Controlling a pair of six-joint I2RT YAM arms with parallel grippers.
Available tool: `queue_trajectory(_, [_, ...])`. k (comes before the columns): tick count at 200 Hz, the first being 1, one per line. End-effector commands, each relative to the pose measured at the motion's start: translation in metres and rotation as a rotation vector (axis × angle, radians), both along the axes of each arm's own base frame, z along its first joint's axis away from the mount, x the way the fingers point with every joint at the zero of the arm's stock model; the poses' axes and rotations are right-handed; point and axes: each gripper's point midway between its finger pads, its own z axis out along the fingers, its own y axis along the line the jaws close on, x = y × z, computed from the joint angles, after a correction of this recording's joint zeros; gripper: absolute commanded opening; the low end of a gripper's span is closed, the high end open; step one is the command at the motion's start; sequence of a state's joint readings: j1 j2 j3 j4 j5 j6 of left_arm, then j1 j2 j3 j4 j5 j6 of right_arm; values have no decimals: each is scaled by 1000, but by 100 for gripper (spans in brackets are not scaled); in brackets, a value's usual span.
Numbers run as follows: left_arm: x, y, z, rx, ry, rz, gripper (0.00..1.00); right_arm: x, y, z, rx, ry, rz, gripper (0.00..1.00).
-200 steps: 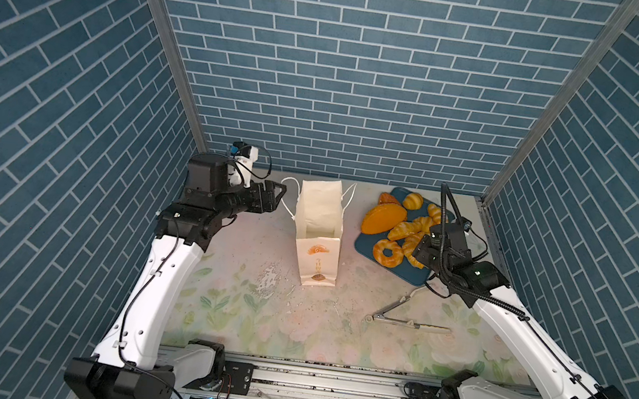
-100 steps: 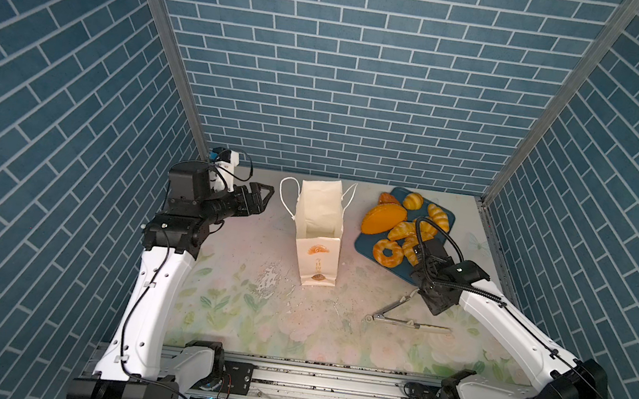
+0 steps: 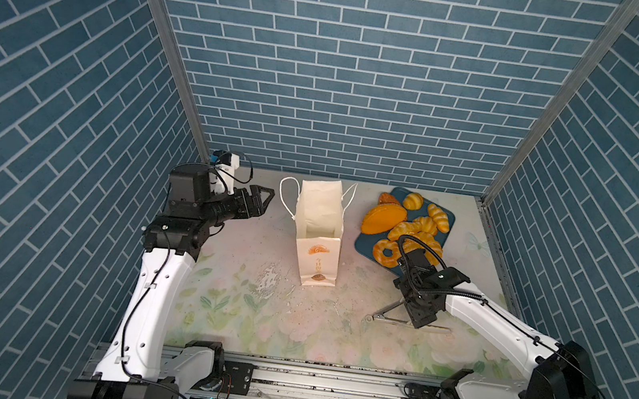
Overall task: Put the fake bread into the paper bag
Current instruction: 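Lower the right gripper onto the metal tongs and close on them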
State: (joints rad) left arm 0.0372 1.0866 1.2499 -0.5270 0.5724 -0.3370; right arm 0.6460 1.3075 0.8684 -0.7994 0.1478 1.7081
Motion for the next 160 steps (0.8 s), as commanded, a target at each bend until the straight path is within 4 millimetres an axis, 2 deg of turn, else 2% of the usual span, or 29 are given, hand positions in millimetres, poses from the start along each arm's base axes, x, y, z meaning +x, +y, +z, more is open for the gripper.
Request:
queue_trajectory(1, [-7,0,-3,-3,16,-5,87,-7,9,-14,43,49,-61,93])
queue_trajectory(68, [-10,0,-3,2,25,-9,87,-12,22,-33,56,124,-54,94])
queue_trajectory(160, [-5,1,-5,13,33,-10,87,-22,15,-49,14,184,-79,91])
